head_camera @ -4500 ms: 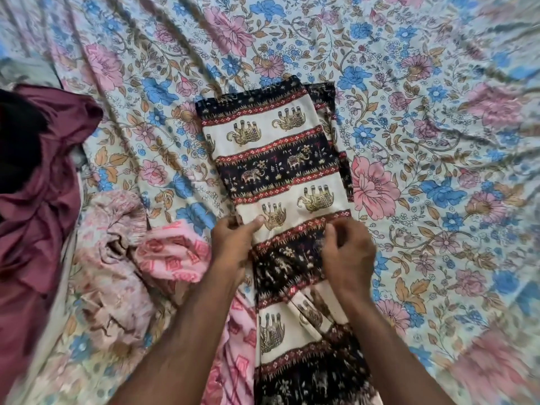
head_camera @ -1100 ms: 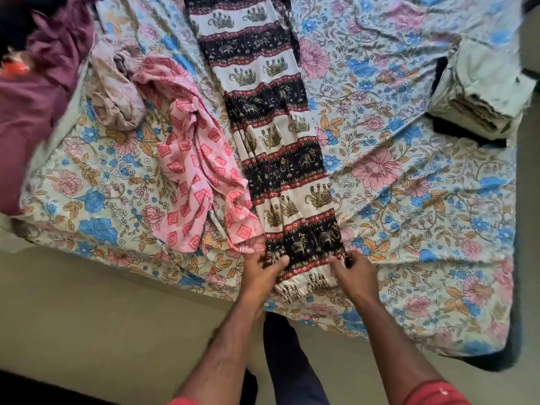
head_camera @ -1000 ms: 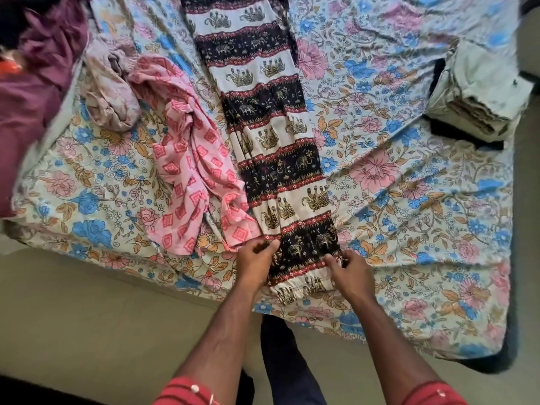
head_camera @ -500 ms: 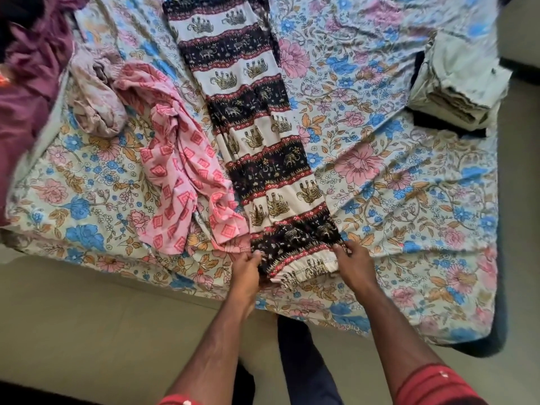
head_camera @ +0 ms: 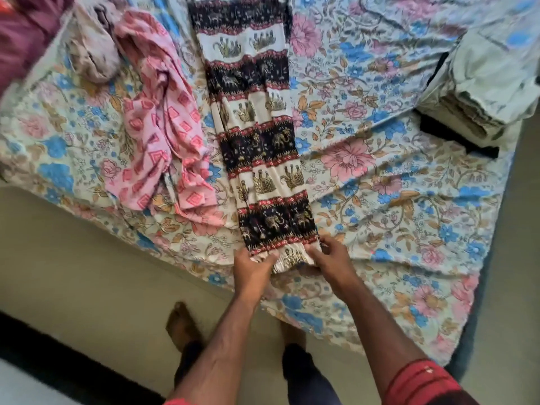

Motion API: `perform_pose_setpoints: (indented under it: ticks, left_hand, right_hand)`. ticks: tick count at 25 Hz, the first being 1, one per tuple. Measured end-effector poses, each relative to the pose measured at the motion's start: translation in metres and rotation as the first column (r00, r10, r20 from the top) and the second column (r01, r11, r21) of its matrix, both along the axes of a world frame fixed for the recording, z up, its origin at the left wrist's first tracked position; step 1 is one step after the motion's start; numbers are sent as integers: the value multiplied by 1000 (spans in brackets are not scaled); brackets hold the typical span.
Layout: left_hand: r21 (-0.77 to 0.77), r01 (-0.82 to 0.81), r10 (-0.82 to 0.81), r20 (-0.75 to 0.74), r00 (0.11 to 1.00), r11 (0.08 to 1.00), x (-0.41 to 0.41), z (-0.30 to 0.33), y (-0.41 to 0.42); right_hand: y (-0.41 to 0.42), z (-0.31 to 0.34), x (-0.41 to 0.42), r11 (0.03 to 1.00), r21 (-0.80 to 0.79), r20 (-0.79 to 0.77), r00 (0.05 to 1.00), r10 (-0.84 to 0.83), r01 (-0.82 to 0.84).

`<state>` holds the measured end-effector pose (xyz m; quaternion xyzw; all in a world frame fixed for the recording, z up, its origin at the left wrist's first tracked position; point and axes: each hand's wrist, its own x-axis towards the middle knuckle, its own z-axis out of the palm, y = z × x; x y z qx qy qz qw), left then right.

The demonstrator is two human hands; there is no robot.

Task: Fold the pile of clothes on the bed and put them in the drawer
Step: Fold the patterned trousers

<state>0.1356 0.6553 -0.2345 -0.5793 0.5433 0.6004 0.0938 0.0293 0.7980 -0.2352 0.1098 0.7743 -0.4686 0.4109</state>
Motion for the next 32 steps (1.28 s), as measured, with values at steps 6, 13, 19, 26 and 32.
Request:
perform_pose_setpoints:
  ticks: [6,13,19,26,32]
  left_hand:
    - [-231,5,0,22,1000,973,-27,-1,2]
    - [-396,95,-87,38,995,913,-130,-4,-97]
    - [-420,163,-123,120,985,893,-136,-15,-89]
    - [-163,-387,366,-147,919,908,-102,-14,-91]
    - [-52,-366,345,-231,910,929,-90,-12,-98]
  right_hand:
    - [49,9,-34,898,331,-154,922,356,-291]
    - [28,7,-55,811,387,-182,827,533,-438]
    - [25,2,-54,813,418,-186,838,513,-405]
    - [23,5,-57,815,399,-161,843,514,-421]
    - [29,8,-52,813,325,-130,829,545,-483]
